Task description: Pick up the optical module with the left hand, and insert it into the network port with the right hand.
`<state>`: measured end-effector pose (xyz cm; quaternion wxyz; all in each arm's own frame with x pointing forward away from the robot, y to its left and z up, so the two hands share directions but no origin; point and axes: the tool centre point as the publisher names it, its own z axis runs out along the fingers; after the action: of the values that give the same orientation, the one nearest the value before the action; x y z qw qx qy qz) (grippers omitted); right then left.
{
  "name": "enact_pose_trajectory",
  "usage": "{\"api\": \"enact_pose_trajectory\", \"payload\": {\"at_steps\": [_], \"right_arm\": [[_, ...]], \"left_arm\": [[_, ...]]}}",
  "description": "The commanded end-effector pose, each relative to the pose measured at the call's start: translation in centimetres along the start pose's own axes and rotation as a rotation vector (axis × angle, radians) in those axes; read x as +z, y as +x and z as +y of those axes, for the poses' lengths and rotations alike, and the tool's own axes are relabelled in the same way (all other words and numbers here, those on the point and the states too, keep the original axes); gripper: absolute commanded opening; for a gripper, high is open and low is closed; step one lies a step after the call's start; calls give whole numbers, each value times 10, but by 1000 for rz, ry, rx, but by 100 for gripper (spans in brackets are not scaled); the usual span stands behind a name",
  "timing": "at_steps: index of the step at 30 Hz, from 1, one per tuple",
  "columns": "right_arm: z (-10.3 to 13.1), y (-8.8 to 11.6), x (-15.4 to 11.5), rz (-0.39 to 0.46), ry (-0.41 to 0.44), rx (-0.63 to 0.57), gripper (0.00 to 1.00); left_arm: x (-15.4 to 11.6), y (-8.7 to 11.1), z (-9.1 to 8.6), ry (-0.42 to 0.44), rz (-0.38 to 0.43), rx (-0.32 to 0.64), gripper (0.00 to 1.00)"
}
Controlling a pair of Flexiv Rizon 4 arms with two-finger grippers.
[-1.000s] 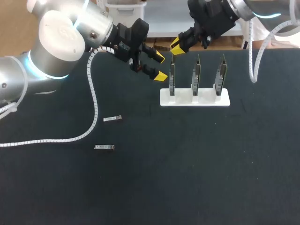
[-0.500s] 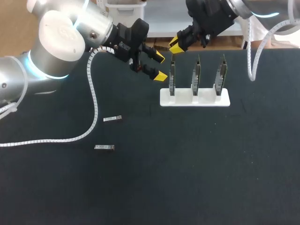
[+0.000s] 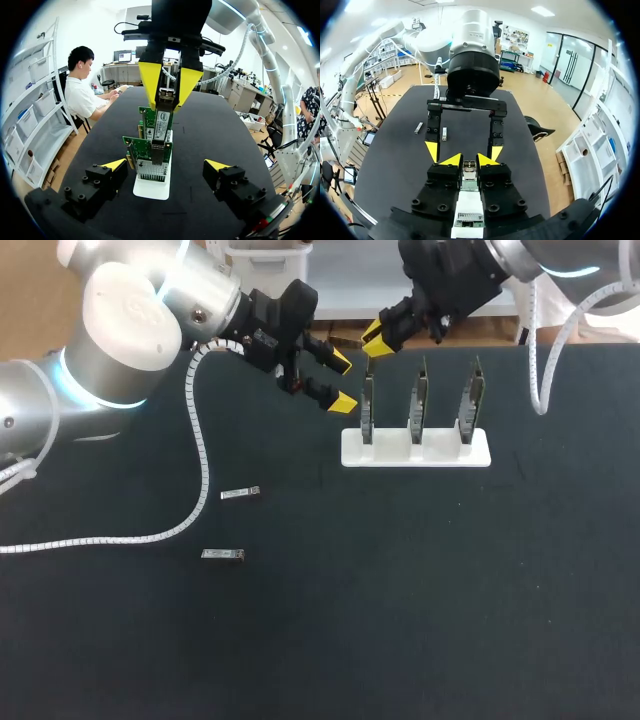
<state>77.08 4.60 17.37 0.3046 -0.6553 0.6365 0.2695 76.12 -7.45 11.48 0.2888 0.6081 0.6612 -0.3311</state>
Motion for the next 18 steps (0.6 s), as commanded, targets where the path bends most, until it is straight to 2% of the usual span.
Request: {"api": "enact_pose_trajectory", "payload": {"at_steps": [1, 18], "right_arm": [[0, -1, 1, -4, 0, -1, 0], [5, 2, 6, 6, 4, 14, 0]], "left_arm": [[0, -1, 1, 3, 3, 0, 100], [0, -1, 1, 3, 3, 0, 100]]}}
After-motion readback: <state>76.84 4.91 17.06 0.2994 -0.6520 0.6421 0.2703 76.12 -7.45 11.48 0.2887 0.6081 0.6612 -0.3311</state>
